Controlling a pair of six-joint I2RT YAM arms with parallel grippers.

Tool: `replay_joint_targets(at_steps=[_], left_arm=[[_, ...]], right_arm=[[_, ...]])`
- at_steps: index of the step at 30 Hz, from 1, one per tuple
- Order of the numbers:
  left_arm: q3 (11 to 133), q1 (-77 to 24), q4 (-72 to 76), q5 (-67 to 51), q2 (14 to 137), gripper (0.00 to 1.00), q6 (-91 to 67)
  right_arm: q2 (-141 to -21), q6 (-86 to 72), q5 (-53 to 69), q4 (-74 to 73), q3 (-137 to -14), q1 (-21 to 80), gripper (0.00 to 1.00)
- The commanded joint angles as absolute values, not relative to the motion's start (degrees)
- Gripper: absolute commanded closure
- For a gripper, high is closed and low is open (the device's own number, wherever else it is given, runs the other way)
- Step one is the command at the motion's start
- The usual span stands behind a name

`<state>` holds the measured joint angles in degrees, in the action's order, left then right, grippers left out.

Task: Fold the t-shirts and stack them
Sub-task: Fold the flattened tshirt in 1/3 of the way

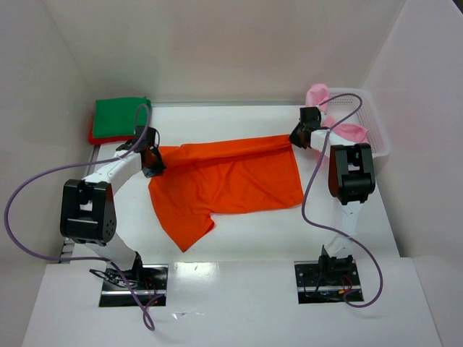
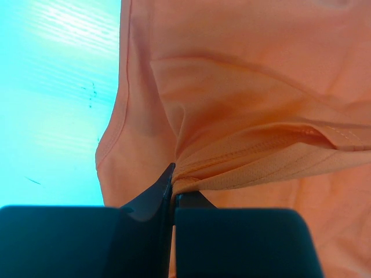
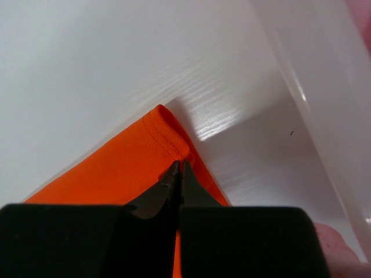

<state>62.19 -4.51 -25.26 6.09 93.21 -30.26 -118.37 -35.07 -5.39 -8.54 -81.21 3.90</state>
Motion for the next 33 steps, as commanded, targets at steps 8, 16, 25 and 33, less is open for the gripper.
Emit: replay_joint_targets(at_steps=[8, 16, 25, 33], left_arm=[[61.4, -4.0, -24.1, 4.1, 93.4, 1.0, -31.0], [61.4, -4.0, -24.1, 2.1, 91.2, 0.59, -31.2], [62.1, -4.0, -24.1, 4.6, 86.2, 0.2, -31.7], [69.2, -3.5, -20.7, 5.9, 91.3, 0.14, -31.2]], right_arm=[[-115.9, -36.0, -7.4, -9.9, -81.7, 3.4, 1.0], [-113.6, -36.6, -4.9, -9.4, -80.1, 3.4, 0.78], [-110.8, -37.1, -1.1, -8.3, -78.9, 3.4, 0.57], [-106.5, -35.8, -1.1, -7.2, -79.6, 3.4, 0.32]])
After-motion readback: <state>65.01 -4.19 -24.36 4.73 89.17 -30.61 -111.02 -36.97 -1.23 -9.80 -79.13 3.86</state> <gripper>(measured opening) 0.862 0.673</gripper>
